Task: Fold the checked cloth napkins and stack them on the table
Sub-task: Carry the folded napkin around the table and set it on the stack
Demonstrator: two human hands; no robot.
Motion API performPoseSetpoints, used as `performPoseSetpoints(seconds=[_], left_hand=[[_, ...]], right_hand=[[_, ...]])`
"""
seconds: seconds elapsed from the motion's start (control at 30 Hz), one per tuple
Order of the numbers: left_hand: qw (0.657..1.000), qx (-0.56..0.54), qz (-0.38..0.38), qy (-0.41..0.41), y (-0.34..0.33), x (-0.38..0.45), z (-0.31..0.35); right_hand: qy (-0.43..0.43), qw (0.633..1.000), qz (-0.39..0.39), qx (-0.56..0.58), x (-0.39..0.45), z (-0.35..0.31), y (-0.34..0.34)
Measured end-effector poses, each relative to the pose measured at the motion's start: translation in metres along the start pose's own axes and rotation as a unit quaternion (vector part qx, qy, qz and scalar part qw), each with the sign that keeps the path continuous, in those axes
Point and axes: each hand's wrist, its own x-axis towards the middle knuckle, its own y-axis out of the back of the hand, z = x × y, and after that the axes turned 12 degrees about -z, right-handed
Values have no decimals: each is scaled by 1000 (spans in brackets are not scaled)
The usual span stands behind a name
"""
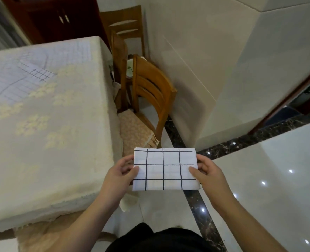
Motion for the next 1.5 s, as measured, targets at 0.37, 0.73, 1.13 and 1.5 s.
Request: performPoseSetpoints(seconds=[0.37,0.73,1.13,1.5], left_hand=[[991,-72,114,14,57,28,-12],[973,-116,197,29,142,67,-35],[918,-220,323,71,170,62,-76],[836,-312,424,159,138,96,-100]], right_hand=[[-7,991,-127,-45,95,-37,-48],[-19,966,-233,-111,198,-75,-135],[-43,907,-374,-188,272,-80,-217],[-31,789,-516,-333,373,-62,-276]])
